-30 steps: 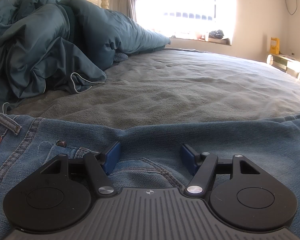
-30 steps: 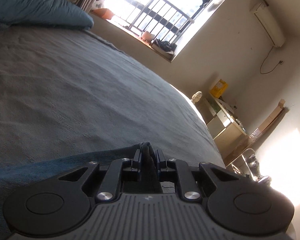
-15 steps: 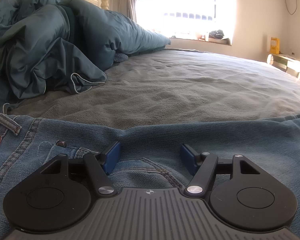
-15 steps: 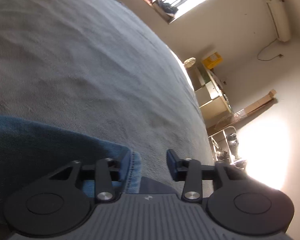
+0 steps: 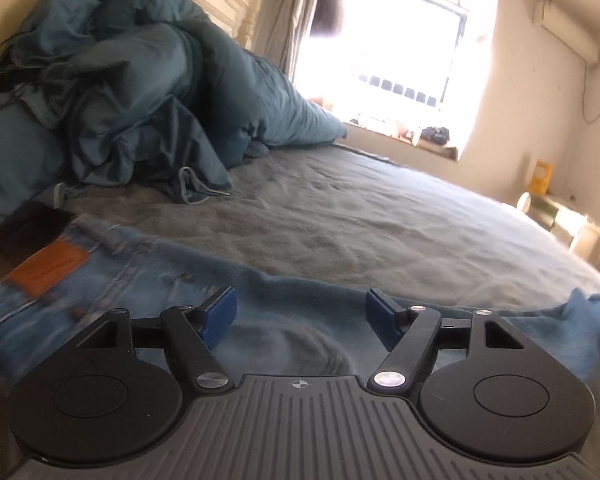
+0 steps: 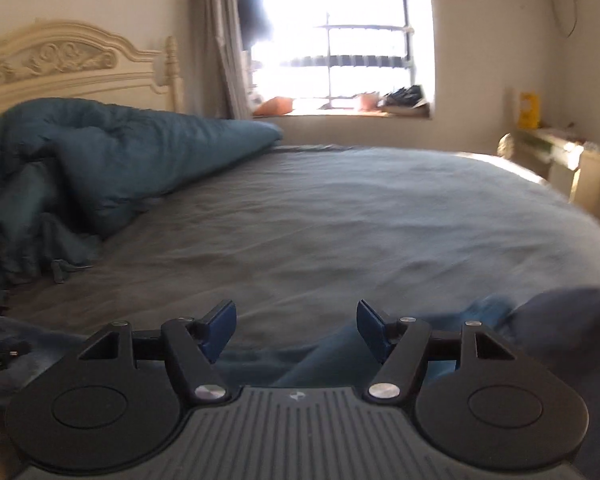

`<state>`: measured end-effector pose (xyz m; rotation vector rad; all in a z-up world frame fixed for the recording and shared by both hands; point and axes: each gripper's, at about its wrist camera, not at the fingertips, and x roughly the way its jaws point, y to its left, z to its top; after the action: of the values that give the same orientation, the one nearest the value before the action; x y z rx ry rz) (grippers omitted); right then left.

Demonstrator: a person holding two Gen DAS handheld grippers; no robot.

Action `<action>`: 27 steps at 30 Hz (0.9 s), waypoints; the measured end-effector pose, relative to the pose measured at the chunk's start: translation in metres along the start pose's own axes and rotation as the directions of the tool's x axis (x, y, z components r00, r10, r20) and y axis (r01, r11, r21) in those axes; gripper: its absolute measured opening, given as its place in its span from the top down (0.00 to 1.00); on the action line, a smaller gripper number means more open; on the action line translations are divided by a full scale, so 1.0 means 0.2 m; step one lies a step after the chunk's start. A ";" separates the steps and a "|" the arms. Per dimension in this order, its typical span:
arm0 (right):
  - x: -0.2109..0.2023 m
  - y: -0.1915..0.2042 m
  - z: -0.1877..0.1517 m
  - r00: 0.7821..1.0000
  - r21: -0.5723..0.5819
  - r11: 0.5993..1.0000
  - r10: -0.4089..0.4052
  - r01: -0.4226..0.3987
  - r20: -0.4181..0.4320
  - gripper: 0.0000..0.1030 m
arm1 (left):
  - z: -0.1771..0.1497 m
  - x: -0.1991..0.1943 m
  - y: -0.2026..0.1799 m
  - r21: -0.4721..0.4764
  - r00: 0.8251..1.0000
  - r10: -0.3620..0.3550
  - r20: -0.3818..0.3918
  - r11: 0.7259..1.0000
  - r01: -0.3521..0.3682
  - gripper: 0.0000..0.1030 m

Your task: Fold clothes

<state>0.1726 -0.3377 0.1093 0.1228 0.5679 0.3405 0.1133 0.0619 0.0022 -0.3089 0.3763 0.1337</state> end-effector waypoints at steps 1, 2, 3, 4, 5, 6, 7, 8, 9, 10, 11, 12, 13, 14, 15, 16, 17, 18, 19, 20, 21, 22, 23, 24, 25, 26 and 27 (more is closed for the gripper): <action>0.02 0.06 -0.07 0.996 0.051 0.995 0.087 -0.085 -0.029 0.32 | -0.01 -0.06 0.05 -0.030 1.000 0.005 -0.001 1.000 -0.005 0.29; 0.06 0.11 -0.15 0.984 0.125 0.978 0.170 -0.164 -0.043 0.32 | -0.03 -0.11 0.11 -0.071 1.000 0.019 -0.006 0.997 -0.019 0.29; 0.11 0.15 -0.23 0.966 0.203 0.952 0.249 -0.231 -0.066 0.32 | -0.04 -0.15 0.17 -0.112 0.999 0.032 -0.012 0.993 -0.033 0.29; 0.16 0.19 -0.31 0.949 0.277 0.922 0.303 -0.270 -0.084 0.32 | -0.05 -0.20 0.24 -0.153 0.999 0.041 -0.016 0.987 -0.043 0.29; 0.21 0.22 -0.38 0.930 0.349 0.887 0.354 -0.301 -0.097 0.32 | -0.06 -0.24 0.31 -0.194 0.999 0.030 -0.013 0.980 -0.032 0.29; 0.27 0.24 -0.45 0.916 0.420 0.854 0.385 -0.308 -0.112 0.32 | -0.07 -0.26 0.38 -0.237 1.000 0.011 -0.013 0.972 -0.013 0.29; 0.33 0.25 -0.52 0.902 0.489 0.817 0.414 -0.307 -0.125 0.32 | -0.08 -0.28 0.43 -0.275 1.000 0.015 -0.013 0.961 -0.018 0.28; 0.38 0.25 -0.58 0.896 0.556 0.781 0.422 -0.283 -0.138 0.32 | -0.08 -0.29 0.48 -0.314 1.000 0.020 -0.012 0.949 -0.023 0.28; 0.42 0.24 -0.63 0.894 0.613 0.748 0.424 -0.255 -0.146 0.32 | -0.08 -0.30 0.52 -0.351 1.000 0.023 -0.012 0.936 -0.025 0.28; 0.46 0.23 -0.67 0.894 0.658 0.717 0.422 -0.230 -0.148 0.32 | -0.07 -0.31 0.56 -0.384 1.000 0.017 -0.011 0.923 -0.020 0.28; 0.48 0.22 -0.70 0.898 0.691 0.692 0.416 -0.211 -0.143 0.32 | -0.07 -0.32 0.60 -0.417 1.000 0.012 -0.010 0.909 -0.015 0.27; 0.50 0.22 -0.74 0.902 0.722 0.665 0.410 -0.193 -0.137 0.32 | -0.07 -0.32 0.64 -0.446 1.000 0.004 -0.011 0.895 -0.008 0.25; 0.51 0.21 -0.76 0.905 0.735 0.652 0.405 -0.187 -0.129 0.32 | -0.07 -0.31 0.67 -0.467 1.000 -0.008 -0.017 0.884 -0.001 0.25; 0.51 0.21 -0.77 0.909 0.745 0.641 0.400 -0.185 -0.119 0.32 | -0.08 -0.30 0.69 -0.486 1.000 -0.013 -0.019 0.874 0.002 0.24; 0.52 0.20 -0.77 0.912 0.752 0.633 0.395 -0.182 -0.112 0.32 | -0.09 -0.28 0.71 -0.507 1.000 -0.020 -0.022 0.862 0.006 0.24; 0.52 0.19 -0.77 0.917 0.758 0.629 0.384 -0.173 -0.110 0.32 | -0.10 -0.26 0.74 -0.532 0.999 -0.035 -0.031 0.847 0.013 0.24; 0.53 0.18 -0.77 0.922 0.763 0.626 0.372 -0.162 -0.109 0.32 | -0.11 -0.23 0.75 -0.559 0.998 -0.050 -0.035 0.829 0.022 0.23; 0.53 0.18 -0.77 0.926 0.767 0.622 0.362 -0.155 -0.106 0.32 | -0.12 -0.20 0.76 -0.577 0.998 -0.063 -0.030 0.816 0.034 0.23; 0.54 0.17 -0.76 0.930 0.772 0.619 0.352 -0.148 -0.104 0.32 | -0.12 -0.18 0.77 -0.586 0.998 -0.064 -0.023 0.809 0.038 0.23; 0.55 0.16 -0.77 0.933 0.778 0.612 0.345 -0.143 -0.100 0.32 | -0.13 -0.16 0.77 -0.595 0.998 -0.064 -0.016 0.803 0.042 0.23; 0.55 0.15 -0.77 0.936 0.785 0.604 0.339 -0.139 -0.095 0.32 | -0.13 -0.14 0.78 -0.604 0.998 -0.065 -0.009 0.796 0.046 0.23; 0.56 0.15 -0.77 0.939 0.792 0.596 0.332 -0.134 -0.091 0.32 | -0.14 -0.13 0.78 -0.613 0.998 -0.065 0.001 0.789 0.052 0.23; 0.57 0.14 -0.77 0.941 0.798 0.588 0.326 -0.129 -0.087 0.32 | -0.14 -0.12 0.79 -0.622 0.998 -0.064 0.017 0.781 0.061 0.23; 0.58 0.13 -0.78 0.944 0.808 0.575 0.321 -0.126 -0.081 0.32 | -0.14 -0.12 0.80 -0.630 0.997 -0.064 0.033 0.773 0.070 0.23; 0.59 0.12 -0.79 0.946 0.818 0.562 0.316 -0.121 -0.077 0.32 | -0.14 -0.11 0.80 -0.638 0.997 -0.063 0.048 0.766 0.078 0.25; 0.59 0.11 -0.79 0.950 0.824 0.554 0.306 -0.118 -0.069 0.32 | -0.14 -0.11 0.80 -0.643 0.996 -0.060 0.059 0.761 0.084 0.26; 0.60 0.10 -0.79 0.953 0.830 0.546 0.295 -0.115 -0.062 0.33 | -0.14 -0.10 0.80 -0.648 0.996 -0.058 0.070 0.756 0.089 0.27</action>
<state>0.1753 -0.2733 -0.0785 1.1027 0.8862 0.2930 0.0564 0.2032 -0.0582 -1.0171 0.2592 0.1932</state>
